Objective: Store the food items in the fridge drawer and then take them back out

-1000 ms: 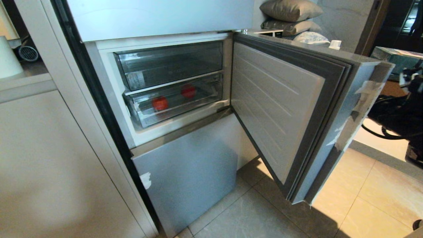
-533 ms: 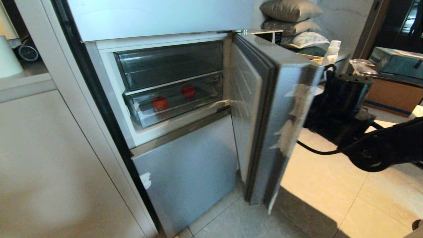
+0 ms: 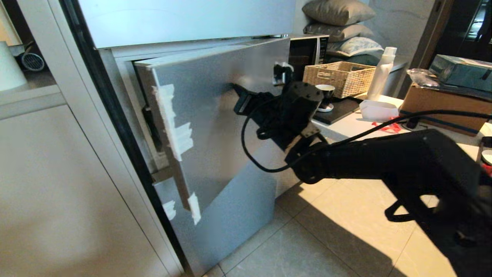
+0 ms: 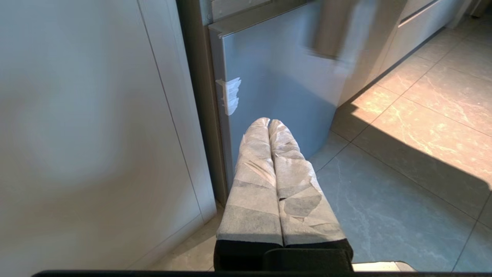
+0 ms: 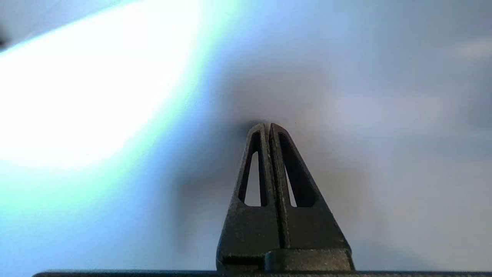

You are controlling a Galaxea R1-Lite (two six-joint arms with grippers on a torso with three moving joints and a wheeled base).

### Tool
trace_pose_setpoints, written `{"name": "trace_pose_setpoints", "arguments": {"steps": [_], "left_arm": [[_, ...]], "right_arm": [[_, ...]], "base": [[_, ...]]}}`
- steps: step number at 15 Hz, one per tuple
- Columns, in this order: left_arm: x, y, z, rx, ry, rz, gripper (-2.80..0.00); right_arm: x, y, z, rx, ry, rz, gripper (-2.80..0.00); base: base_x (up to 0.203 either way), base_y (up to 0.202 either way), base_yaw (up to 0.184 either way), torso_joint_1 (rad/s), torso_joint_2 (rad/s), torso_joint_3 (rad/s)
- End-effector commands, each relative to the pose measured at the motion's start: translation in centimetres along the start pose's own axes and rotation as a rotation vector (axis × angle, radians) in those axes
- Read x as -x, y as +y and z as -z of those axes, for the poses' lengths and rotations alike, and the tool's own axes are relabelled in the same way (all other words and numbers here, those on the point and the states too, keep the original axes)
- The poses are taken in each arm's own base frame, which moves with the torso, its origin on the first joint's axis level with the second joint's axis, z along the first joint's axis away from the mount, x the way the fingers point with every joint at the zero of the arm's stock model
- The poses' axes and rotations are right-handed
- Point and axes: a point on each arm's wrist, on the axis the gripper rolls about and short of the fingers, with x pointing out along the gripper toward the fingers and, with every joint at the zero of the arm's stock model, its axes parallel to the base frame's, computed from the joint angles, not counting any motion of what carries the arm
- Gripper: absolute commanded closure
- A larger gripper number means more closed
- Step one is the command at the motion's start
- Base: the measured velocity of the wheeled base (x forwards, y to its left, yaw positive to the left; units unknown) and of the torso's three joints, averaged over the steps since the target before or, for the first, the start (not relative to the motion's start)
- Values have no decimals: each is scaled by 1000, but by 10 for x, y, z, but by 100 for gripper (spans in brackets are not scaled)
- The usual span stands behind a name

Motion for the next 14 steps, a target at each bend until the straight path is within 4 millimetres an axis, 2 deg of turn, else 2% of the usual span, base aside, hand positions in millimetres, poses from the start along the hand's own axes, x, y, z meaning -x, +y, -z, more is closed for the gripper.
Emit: {"name": "trace_pose_setpoints", "arguments": {"steps": [1, 2, 4, 9, 14], "left_arm": [[0, 0, 0, 0, 0, 0, 0], [0, 0, 0, 0, 0, -1, 0], [0, 0, 0, 0, 0, 0, 0], [0, 0, 0, 0, 0, 2, 0], [0, 0, 0, 0, 0, 0, 0]], "right_arm": [[-7, 4, 60, -52, 64, -73, 0], [-5, 8, 59, -64, 70, -82, 0], [-5, 19, 31, -83, 28, -83, 0], [6, 31, -4, -139, 21, -73, 0], [10, 39, -16, -199, 51, -113, 0]], "base": [[0, 0, 0, 0, 0, 0], [0, 0, 0, 0, 0, 0], [0, 0, 0, 0, 0, 0], [0, 0, 0, 0, 0, 0], [0, 0, 0, 0, 0, 0]]}}
